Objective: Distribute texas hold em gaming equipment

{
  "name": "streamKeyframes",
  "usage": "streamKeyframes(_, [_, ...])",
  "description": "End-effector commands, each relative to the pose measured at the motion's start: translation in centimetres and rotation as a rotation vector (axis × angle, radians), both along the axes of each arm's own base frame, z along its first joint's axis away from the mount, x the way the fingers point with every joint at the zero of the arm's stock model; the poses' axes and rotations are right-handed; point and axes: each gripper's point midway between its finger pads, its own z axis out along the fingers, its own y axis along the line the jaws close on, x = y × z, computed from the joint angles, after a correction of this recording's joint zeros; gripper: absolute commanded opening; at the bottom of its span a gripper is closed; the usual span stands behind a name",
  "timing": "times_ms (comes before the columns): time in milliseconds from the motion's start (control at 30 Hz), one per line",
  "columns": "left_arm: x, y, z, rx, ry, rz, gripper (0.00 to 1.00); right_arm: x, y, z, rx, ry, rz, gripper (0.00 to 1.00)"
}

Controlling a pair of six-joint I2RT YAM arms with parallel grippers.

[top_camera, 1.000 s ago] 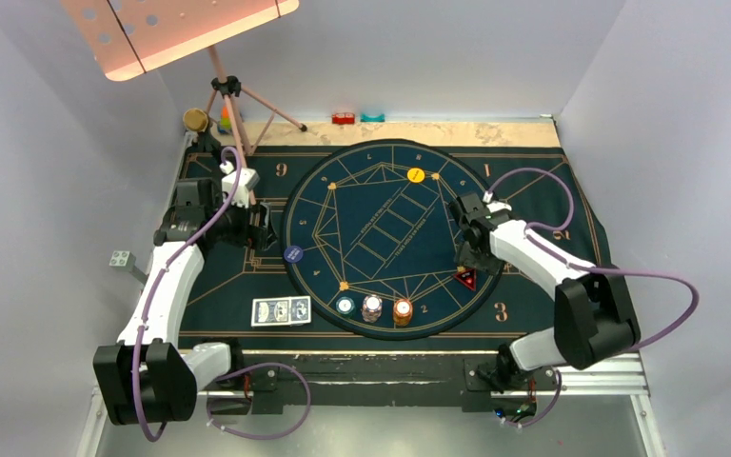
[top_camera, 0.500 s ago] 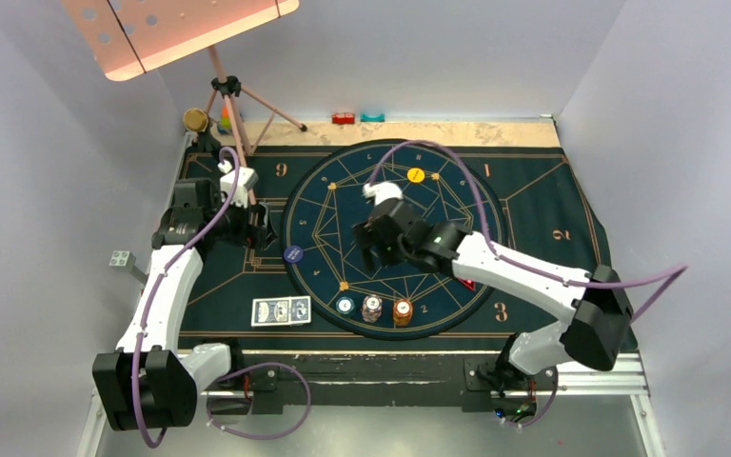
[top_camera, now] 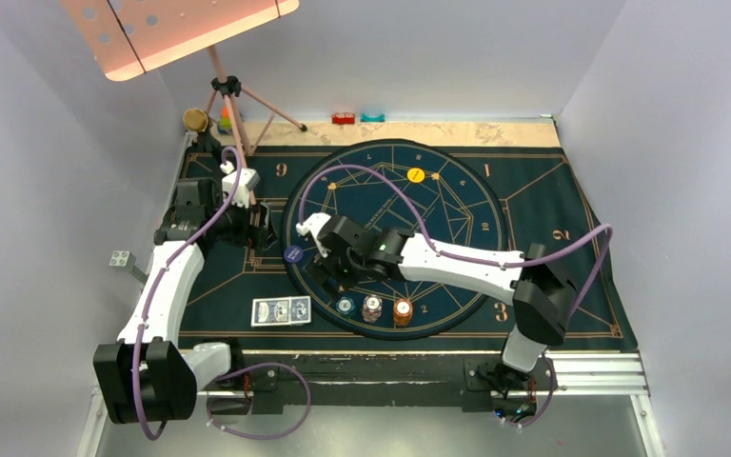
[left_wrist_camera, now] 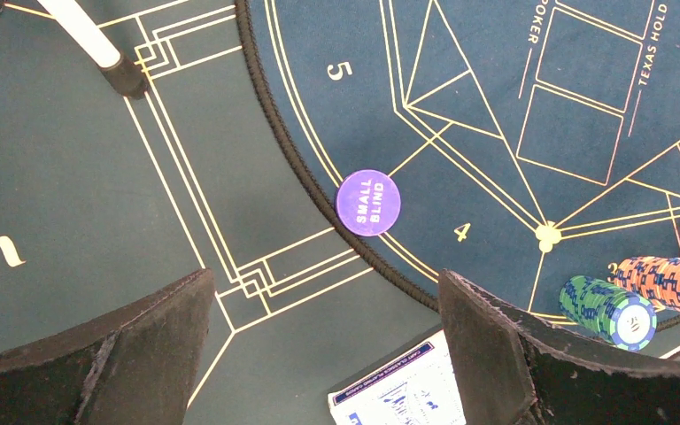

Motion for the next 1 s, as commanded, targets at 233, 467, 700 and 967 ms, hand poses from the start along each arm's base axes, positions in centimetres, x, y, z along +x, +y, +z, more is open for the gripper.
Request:
streamKeyframes(233, [0.8,0.2,1.3,0.012,-0.054,-0.008,1.0,-3.4,-0.7,-3.1,-0.146,0.023,0.156,0.9])
streamKeyframes(467, [0.7,0.2,1.3,0.013,-0.058,-0.008,1.0,-3.4,-0.7,-5.1,-0.184,0.035,0.146,0.82])
streamKeyframes(700, [0.8,0.3,1.2,0.013,-0.056,-0.003,1.0,-3.6,-0.4,-6.2,-0.223,0.039,0.149,0.76])
streamKeyframes(967, [0.7,0.3,1.4,0.014,-0.064,-0.005,1.0,-3.5,-0.4,-6.2,-0.227,0.04,0.136,0.65])
